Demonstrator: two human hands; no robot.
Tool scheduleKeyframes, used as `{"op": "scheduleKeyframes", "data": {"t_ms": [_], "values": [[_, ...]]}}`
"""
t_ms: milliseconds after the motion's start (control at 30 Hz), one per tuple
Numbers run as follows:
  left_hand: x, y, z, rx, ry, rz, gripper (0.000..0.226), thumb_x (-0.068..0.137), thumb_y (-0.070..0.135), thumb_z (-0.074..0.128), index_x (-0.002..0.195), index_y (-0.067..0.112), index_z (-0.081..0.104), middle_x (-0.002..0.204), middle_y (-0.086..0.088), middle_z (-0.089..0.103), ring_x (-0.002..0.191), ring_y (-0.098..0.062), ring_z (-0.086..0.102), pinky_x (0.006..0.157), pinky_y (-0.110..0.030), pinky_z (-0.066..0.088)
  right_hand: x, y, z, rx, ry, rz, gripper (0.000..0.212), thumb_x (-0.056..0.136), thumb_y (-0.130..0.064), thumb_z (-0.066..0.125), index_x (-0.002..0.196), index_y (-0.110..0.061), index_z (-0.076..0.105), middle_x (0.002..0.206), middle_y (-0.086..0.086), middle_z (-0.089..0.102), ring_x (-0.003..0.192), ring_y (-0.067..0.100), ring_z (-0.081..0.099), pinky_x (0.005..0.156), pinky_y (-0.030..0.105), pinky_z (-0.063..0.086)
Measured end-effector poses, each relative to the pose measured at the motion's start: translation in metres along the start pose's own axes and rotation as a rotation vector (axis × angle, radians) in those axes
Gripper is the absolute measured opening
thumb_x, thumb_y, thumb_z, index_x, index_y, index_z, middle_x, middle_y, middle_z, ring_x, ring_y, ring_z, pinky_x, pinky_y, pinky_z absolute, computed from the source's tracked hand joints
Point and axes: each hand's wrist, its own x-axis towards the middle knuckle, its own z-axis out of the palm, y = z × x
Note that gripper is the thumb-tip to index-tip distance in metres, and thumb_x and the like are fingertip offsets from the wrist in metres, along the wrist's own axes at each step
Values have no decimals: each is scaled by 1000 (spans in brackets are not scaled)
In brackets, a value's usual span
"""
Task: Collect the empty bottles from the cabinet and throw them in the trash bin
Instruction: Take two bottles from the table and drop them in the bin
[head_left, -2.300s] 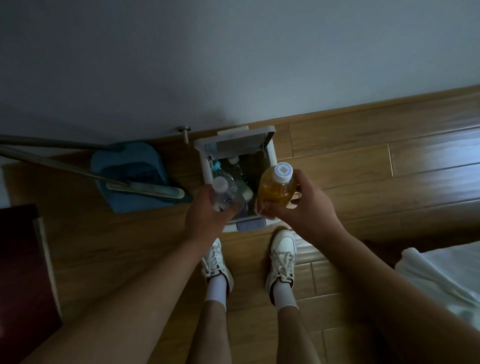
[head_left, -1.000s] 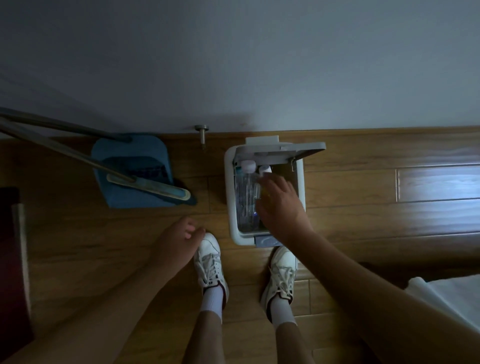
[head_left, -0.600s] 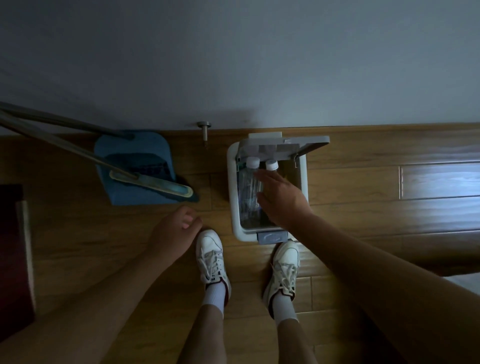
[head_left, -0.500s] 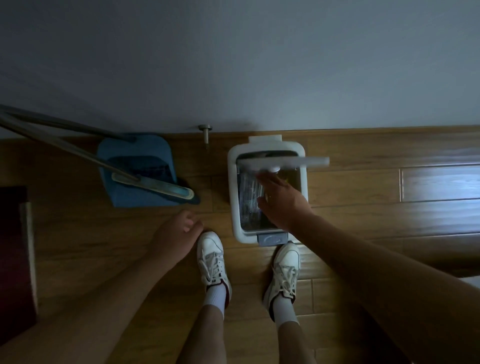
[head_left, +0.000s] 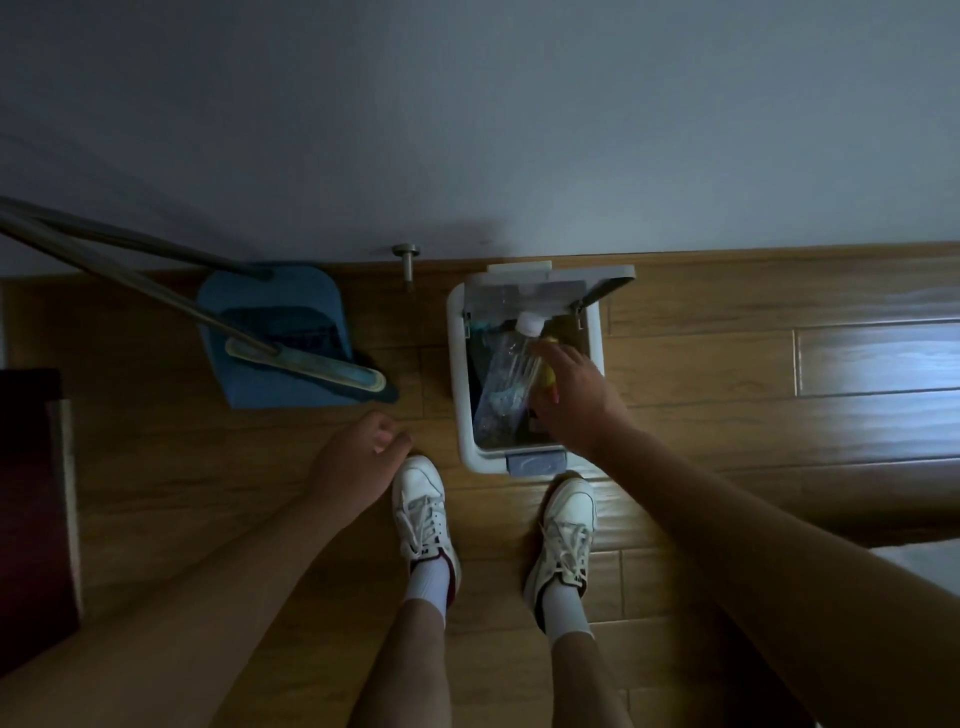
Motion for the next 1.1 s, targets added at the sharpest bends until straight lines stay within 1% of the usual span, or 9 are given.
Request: {"op": "scheduleKeyframes", "data": {"t_ms": [67, 167, 267, 533, 633, 733, 800, 933, 1100], "values": [[-5, 2, -3, -8, 0, -11, 31, 95, 42, 57, 116, 20, 62, 109, 1, 66, 96, -15, 62, 86, -40, 54, -16, 0, -5, 30, 20, -2, 55, 96, -23, 54, 148, -26, 37, 141, 4, 53, 125, 21, 53, 92, 28, 44], [-16, 8, -10, -20, 17, -19, 30, 94, 43, 57, 115, 21, 62, 106, 3, 64, 95, -14, 62, 85, -40, 55, -41, -5, -19, 45, 61, -29, 43, 98, -28, 52, 140, -24, 47, 127, 1, 61, 110, 16, 60, 85, 27, 49], [-27, 14, -16, -15, 35, -6, 30, 94, 42, 58, 113, 20, 63, 104, 2, 65, 95, -14, 62, 85, -42, 55, -62, -18, -40, 52, 154, -95, 35, 99, -25, 53, 134, -21, 54, 124, 0, 63, 102, 12, 61, 73, 14, 43], [-62, 32, -21, 42, 74, -14, 28, 98, 40, 53, 117, 20, 59, 102, 4, 60, 89, -10, 60, 69, -28, 49, -53, -69, -112, -96, 341, -319, 44, 95, -23, 54, 138, -16, 53, 134, 3, 59, 125, 19, 51, 103, 30, 41], [-73, 36, -16, 30, 74, -23, 25, 99, 40, 51, 115, 22, 57, 105, 3, 61, 87, -8, 59, 67, -26, 47, -32, -70, -121, -225, 219, -243, 48, 94, -30, 52, 140, -17, 49, 137, 5, 57, 126, 23, 50, 106, 41, 44], [-84, 35, -7, 44, 110, -23, 27, 99, 40, 50, 115, 21, 58, 103, 5, 62, 82, -4, 58, 61, -21, 42, -29, -60, -113, -329, 109, -213, 38, 95, -34, 49, 127, -17, 58, 119, 4, 63, 110, 23, 58, 96, 41, 48], [-93, 30, 1, 28, 123, -37, 27, 99, 42, 50, 115, 22, 59, 102, 6, 62, 82, -2, 58, 60, -21, 41, -41, -52, -103, -361, 88, -227, 34, 95, -34, 49, 122, -18, 61, 116, 3, 63, 107, 23, 60, 94, 40, 48], [-116, 12, 17, -40, 106, -82, 28, 98, 43, 51, 114, 23, 61, 106, 4, 65, 88, -6, 61, 68, -25, 49, -77, -30, -69, -375, -52, -221, 39, 93, -35, 52, 128, -19, 59, 125, 5, 61, 111, 23, 57, 94, 42, 51], [-120, -18, 37, -51, 51, -123, 30, 98, 43, 51, 115, 21, 62, 108, 2, 65, 89, -6, 60, 67, -26, 49, -83, 2, -14, -418, -169, -166, 57, 91, -37, 56, 143, -16, 45, 149, 4, 46, 132, 27, 46, 101, 42, 47]]}}
